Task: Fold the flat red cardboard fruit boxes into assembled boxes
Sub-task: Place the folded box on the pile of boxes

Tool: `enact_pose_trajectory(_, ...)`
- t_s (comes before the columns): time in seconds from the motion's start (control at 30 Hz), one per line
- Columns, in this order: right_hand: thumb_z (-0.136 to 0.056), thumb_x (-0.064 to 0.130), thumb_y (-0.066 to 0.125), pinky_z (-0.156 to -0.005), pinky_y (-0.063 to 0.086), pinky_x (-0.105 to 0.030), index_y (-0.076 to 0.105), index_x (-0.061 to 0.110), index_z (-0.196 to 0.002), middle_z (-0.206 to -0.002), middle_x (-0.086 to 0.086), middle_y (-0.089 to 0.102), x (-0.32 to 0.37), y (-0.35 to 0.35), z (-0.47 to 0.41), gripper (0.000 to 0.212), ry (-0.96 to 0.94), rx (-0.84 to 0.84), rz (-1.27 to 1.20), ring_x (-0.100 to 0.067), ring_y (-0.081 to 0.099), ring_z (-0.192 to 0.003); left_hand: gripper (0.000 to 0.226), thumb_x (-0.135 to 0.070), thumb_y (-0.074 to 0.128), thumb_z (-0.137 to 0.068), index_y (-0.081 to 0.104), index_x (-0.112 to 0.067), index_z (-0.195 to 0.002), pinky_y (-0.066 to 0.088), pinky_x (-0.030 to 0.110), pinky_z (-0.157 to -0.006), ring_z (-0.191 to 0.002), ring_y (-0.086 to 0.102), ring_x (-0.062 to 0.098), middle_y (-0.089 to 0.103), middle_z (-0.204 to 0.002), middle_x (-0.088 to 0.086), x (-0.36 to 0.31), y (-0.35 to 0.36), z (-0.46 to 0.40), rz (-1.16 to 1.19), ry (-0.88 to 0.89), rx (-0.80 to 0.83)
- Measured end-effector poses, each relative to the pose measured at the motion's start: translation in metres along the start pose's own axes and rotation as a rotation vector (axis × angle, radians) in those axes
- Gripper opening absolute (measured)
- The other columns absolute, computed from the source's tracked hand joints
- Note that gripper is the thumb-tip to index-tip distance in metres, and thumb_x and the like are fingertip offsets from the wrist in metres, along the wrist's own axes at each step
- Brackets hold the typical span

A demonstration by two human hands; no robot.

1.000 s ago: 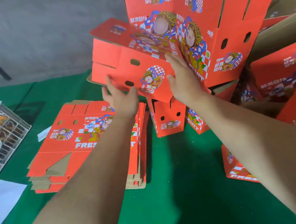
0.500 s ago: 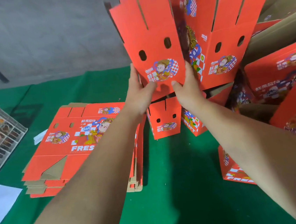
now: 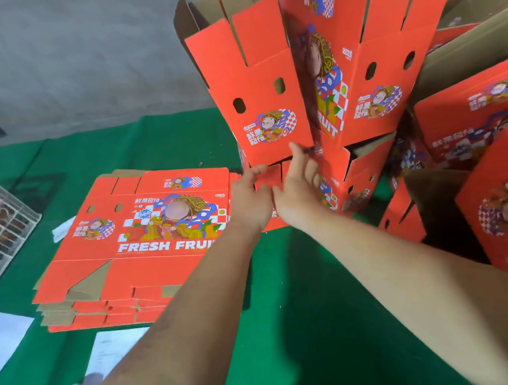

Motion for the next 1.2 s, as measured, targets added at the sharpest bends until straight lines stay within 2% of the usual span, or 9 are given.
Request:
enact_pose_trajectory(0.17,-0.091,0.029,0.068,-0.118,0.030,-0.048,-0.001,0.040,-0.162,-0.156,-0.008,0.019,0.008,0.036,0.028,0.100,-0.136,0.176,0.115,-0.039,0.029,-0.144,0.052,0.003,0.051,-0.096,0.054,-0.015,-0.145,0.046,0.013,-0.094,-0.102,0.059,-0.015,0.061,-0.126,-0.004,0.002,-0.016,0.018,0.027,0.110,0.007)
enact_pose_trajectory(0.3,-0.082,0.017,0.068,-0.123,0.019,-0.048,0.007,0.030,-0.165,-0.166,-0.007,0.012,0.041,0.003,0.025,0.104,-0.209,-0.089,-0.054,-0.034,0.020,-0.149,0.091,-0.022,0.068,-0.088,0.018,-0.016,-0.164,0.036,0.043,-0.120,-0.145,0.041,0.022,0.036,-0.159,0.008,0.003,-0.075,0.001,0.172,-0.053,-0.262)
enact_pose_trajectory(0.4,-0.079,0.021,0.065,-0.123,0.017,-0.051,0.001,0.028,-0.166,-0.173,-0.005,-0.001,0.068,-0.034,-0.012,0.108,-0.240,-0.217,0.018,-0.037,0.015,-0.154,0.108,-0.038,0.069,-0.084,0.002,-0.020,-0.167,0.028,0.046,-0.122,-0.151,0.033,0.026,0.026,-0.168,0.008,-0.001,-0.107,-0.029,0.228,-0.226,-0.203)
enact_pose_trajectory(0.53,-0.090,0.026,0.067,-0.126,0.019,-0.047,0.002,0.025,-0.167,-0.173,-0.004,0.012,0.082,-0.043,-0.062,0.100,-0.247,-0.008,0.152,-0.027,0.017,-0.158,0.080,-0.033,0.070,-0.086,0.041,-0.018,-0.158,0.039,0.038,-0.117,-0.133,0.054,0.019,0.056,-0.150,0.007,-0.023,-0.099,-0.050,0.170,-0.167,0.003)
enact_pose_trajectory(0.63,-0.093,0.015,0.063,-0.121,0.030,-0.045,0.024,0.014,-0.162,-0.162,-0.014,0.035,0.082,-0.050,-0.067,0.079,-0.272,-0.119,0.031,-0.033,0.036,-0.149,0.044,-0.004,0.063,-0.092,0.065,-0.013,-0.135,0.048,0.025,-0.100,-0.111,0.064,0.008,0.071,-0.132,0.003,-0.045,-0.072,-0.052,0.230,0.050,0.079)
enact_pose_trajectory(0.73,-0.095,0.014,0.063,-0.115,0.039,-0.039,0.039,0.010,-0.152,-0.151,-0.011,0.052,0.072,-0.055,-0.069,0.063,-0.253,-0.222,-0.161,-0.028,0.050,-0.139,0.048,0.002,0.063,-0.090,0.062,-0.013,-0.135,0.052,0.018,-0.088,-0.104,0.067,0.003,0.072,-0.129,0.004,-0.067,-0.062,-0.049,0.333,0.199,-0.003)
enact_pose_trajectory(0.9,-0.096,0.012,0.063,-0.101,0.048,-0.036,0.051,0.007,-0.136,-0.128,-0.007,0.068,0.040,-0.053,-0.076,0.042,-0.174,-0.274,-0.314,-0.027,0.064,-0.120,0.074,0.008,0.053,-0.088,0.040,-0.017,-0.156,0.047,0.050,-0.113,-0.129,0.063,0.019,0.066,-0.140,0.002,-0.074,-0.041,-0.056,0.216,0.289,0.024)
enact_pose_trajectory(1.0,-0.100,0.017,0.063,-0.098,0.045,-0.028,0.056,0.008,-0.135,-0.130,-0.006,0.068,0.027,-0.052,-0.078,0.037,-0.182,-0.257,-0.255,-0.025,0.063,-0.121,0.086,0.001,0.053,-0.086,0.028,-0.030,-0.162,0.047,0.044,-0.112,-0.126,0.062,0.009,0.063,-0.141,-0.013,-0.060,-0.032,-0.052,0.025,0.302,0.013)
enact_pose_trajectory(1.2,-0.101,0.017,0.060,-0.108,0.045,-0.043,0.058,0.009,-0.135,-0.130,-0.008,0.067,0.021,-0.070,-0.090,0.035,-0.203,-0.272,-0.138,-0.029,0.061,-0.123,0.093,-0.002,0.053,-0.083,0.019,-0.030,-0.164,0.043,0.039,-0.118,-0.136,0.052,-0.001,0.054,-0.147,-0.028,-0.046,-0.009,-0.055,0.099,0.331,0.065)
Point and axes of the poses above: each hand's wrist, its own z-axis away from the middle knuckle, its own y-axis out of the palm, x = y × z, the point moved 9 cm from there along -z, towards the middle knuckle
